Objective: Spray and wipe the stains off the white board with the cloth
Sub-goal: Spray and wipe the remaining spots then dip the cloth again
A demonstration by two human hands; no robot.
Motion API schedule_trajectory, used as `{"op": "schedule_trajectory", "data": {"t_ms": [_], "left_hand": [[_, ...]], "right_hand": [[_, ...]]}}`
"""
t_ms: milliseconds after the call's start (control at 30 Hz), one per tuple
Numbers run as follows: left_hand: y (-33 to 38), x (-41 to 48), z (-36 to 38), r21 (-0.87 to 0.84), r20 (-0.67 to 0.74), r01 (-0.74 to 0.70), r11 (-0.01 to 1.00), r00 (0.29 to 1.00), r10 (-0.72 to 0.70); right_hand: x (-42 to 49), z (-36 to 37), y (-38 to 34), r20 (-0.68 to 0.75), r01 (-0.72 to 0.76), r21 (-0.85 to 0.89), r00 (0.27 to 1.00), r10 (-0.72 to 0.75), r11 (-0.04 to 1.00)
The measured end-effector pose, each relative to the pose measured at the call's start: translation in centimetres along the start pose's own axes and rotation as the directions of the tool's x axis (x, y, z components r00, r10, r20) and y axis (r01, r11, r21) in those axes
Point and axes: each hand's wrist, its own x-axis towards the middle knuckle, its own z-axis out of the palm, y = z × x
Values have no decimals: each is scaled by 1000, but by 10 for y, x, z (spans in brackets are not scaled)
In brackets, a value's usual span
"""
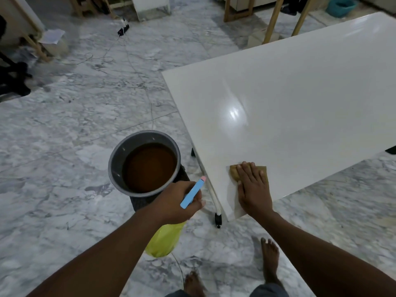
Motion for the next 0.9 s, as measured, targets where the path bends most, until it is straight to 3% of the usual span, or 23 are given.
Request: {"op": "schedule_trajectory", "data": {"t_ms": [133, 300, 400, 500, 600, 700, 800, 833, 900], "left_hand": [[-16, -14, -9, -57, 6, 30, 998, 1000, -29], [-20, -18, -10, -50, -9, 24, 998, 1000, -25], [-15, -19, -8, -15, -32, -1, 1000, 999, 1], [-5, -17, -9, -20, -24, -2, 1000, 1000, 2], [13, -11, -9, -19, -23, 4, 1000, 1000, -4], [41, 2, -2, 3, 7, -21, 1000, 1000, 21], [83, 26, 12, 20, 78, -46, 999, 996, 45], [102, 37, 19, 43, 106, -59, 997, 993, 54], [137, 58, 35, 63, 183, -74, 995, 981, 61]], "right_hand": [[-17, 12, -30, 15, 15, 60, 1000, -16, 998], [-53, 37, -100, 71, 237, 123, 967, -246, 964], [-79, 42, -136, 314, 72, 367, 929, -197, 927], [-98, 30, -148, 259, -132, 544, 966, -16, 828], [-84, -17, -139, 298, -349, 747, 937, 184, 565], [-56, -72, -101, 463, -563, 740, 823, 328, 369], [-30, -131, -50, 711, -701, 688, 600, 366, -187], [-25, -153, -30, 743, -662, 669, 573, 345, -339], [-20, -186, 12, 737, -526, 659, 596, 320, -538]]}}
